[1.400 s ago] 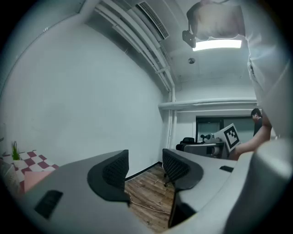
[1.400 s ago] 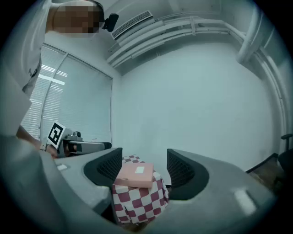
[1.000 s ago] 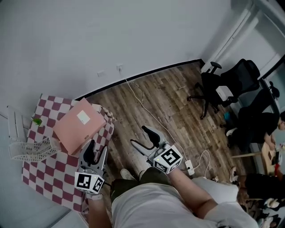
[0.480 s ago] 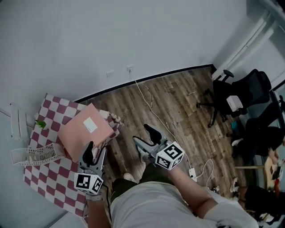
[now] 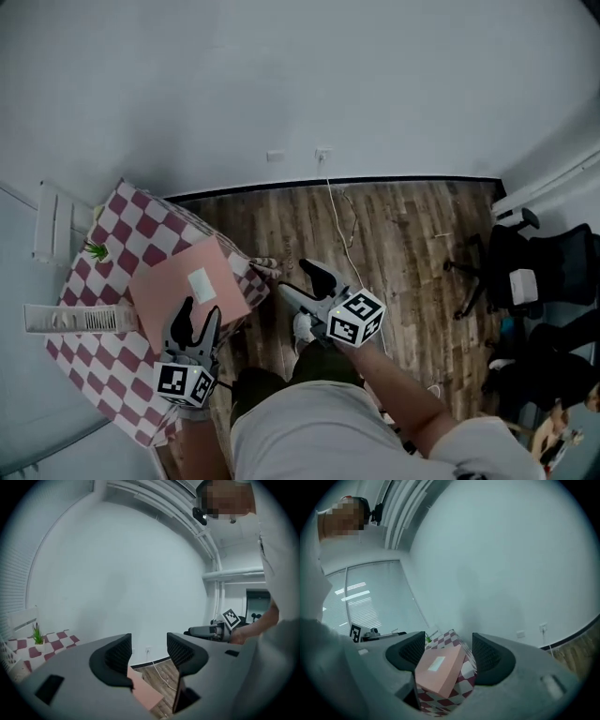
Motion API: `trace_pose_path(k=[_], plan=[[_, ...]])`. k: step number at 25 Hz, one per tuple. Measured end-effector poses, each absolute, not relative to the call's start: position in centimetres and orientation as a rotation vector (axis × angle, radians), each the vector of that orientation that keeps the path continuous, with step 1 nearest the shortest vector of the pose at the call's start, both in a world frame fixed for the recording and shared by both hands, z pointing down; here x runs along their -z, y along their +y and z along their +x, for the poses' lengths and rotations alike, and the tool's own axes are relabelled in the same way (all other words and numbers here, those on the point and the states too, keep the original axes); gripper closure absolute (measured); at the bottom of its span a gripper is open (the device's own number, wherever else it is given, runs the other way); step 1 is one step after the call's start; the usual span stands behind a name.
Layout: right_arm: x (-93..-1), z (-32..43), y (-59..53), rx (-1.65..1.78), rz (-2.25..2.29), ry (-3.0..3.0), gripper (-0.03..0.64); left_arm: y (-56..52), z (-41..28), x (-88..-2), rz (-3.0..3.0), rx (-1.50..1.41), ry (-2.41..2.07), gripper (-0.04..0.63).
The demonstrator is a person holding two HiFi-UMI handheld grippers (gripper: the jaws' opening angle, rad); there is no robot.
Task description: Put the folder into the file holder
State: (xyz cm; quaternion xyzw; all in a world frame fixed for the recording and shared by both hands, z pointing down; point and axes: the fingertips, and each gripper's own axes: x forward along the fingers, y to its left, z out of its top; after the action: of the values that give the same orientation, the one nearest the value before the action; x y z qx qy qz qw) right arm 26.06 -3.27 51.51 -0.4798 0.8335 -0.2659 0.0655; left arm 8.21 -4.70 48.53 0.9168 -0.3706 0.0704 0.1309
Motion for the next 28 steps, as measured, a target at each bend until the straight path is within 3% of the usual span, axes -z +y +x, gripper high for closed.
trace_pose_path(k=[12,28], plan=[[-58.0,22.8,-8.6,1.182,-1.013,2.710,0.308,-5.1,5.5,-51.4,2.360,-0.270,-1.460,0.377],[-66.7,17.7,-4.5,1.609,-0.961,2.430,0.296,0.3,0.3,-55.3,2.209,-0.300,-1.519,0.377]])
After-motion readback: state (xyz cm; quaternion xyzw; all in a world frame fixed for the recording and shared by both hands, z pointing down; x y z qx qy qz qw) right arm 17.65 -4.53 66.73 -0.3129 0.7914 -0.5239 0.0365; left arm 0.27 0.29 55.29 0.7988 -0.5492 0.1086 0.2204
